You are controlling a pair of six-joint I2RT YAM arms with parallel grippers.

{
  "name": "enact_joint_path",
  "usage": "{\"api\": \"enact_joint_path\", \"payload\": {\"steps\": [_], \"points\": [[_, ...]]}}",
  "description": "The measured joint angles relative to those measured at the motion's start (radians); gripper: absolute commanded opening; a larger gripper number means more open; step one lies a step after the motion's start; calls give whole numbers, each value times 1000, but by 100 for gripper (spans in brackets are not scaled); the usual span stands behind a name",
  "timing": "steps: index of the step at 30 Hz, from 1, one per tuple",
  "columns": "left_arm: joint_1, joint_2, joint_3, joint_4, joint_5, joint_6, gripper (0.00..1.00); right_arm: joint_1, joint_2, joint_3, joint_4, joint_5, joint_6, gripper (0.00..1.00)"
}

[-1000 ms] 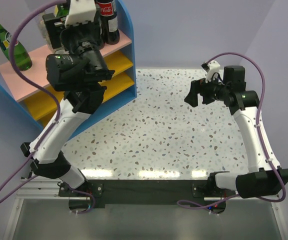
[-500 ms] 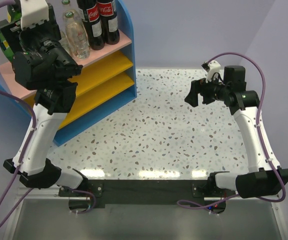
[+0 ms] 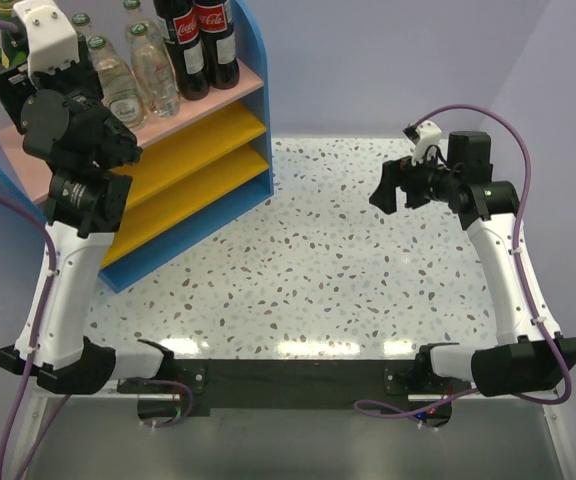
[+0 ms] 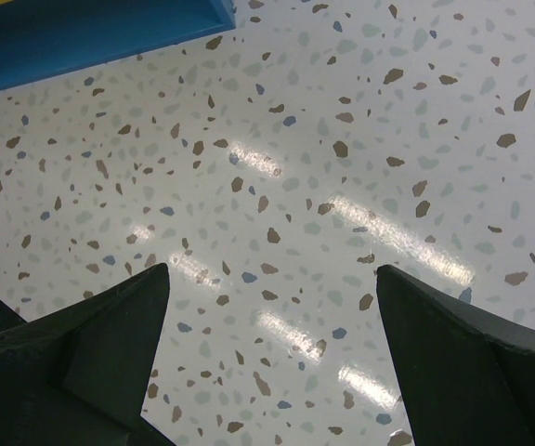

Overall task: Place and organize the beverage onto the shelf
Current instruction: Place the drink on the shelf.

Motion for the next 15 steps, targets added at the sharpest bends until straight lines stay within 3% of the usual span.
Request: {"api": "enact_joint_path", "payload": {"steps": [15], "points": [[260,-64,-144,-311,203,-362,0,-1,0,0,-11,0,-4,96]]}}
